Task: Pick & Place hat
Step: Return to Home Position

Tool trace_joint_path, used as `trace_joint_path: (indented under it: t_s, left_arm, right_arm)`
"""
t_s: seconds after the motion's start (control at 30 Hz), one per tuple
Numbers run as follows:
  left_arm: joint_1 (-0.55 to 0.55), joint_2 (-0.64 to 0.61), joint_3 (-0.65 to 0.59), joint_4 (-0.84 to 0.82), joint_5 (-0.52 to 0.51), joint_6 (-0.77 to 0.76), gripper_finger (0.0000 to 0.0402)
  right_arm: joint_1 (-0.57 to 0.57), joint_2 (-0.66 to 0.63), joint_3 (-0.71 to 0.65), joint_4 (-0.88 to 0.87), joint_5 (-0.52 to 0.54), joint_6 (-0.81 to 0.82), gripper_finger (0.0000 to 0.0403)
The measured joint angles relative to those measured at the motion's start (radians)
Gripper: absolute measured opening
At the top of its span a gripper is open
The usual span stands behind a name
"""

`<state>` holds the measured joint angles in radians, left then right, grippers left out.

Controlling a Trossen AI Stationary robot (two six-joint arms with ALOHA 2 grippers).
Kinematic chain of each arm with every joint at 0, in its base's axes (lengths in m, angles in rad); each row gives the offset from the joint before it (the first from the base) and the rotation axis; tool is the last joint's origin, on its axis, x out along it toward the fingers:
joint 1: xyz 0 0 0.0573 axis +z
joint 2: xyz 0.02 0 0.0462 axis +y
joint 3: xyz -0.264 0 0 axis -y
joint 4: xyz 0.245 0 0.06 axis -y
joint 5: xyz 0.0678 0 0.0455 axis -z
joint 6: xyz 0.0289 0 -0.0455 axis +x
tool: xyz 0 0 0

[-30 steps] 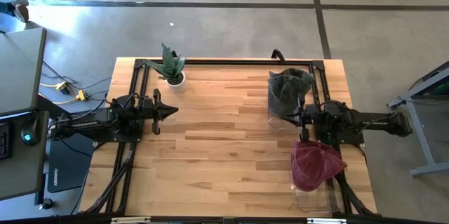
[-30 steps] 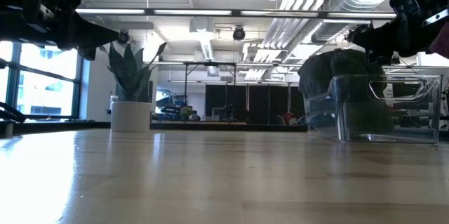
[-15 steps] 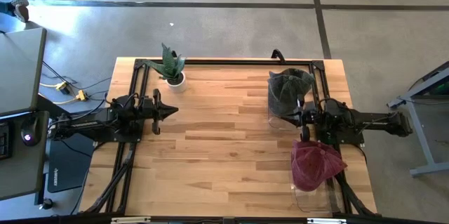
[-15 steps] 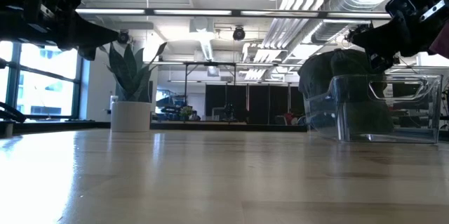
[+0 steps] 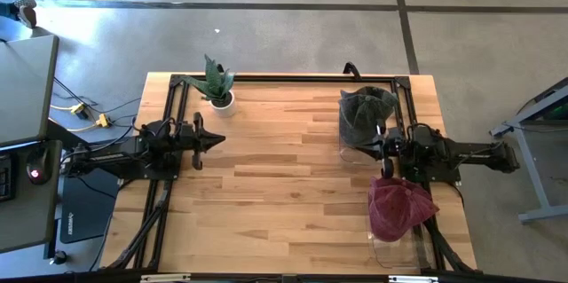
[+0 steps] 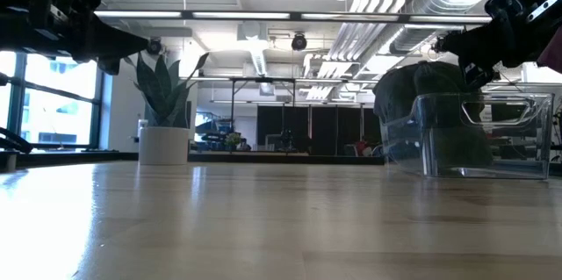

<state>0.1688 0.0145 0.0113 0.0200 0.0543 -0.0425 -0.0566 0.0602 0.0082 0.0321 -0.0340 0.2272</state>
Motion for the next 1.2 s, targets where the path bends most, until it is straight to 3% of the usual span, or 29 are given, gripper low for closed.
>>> trace_joint_path:
  t_s: [0.13, 1.2]
  left_arm:
    - [0.000, -0.008, 0.000, 0.001, -0.005, 0.000, 0.0000]
    - [0.001, -0.008, 0.000, -0.003, -0.012, 0.000, 0.0000]
  right_arm:
    - [0.000, -0.061, 0.000, 0.004, 0.000, 0.000, 0.0001]
    - [-0.003, -0.048, 0.000, 0.035, 0.000, 0.000, 0.0001]
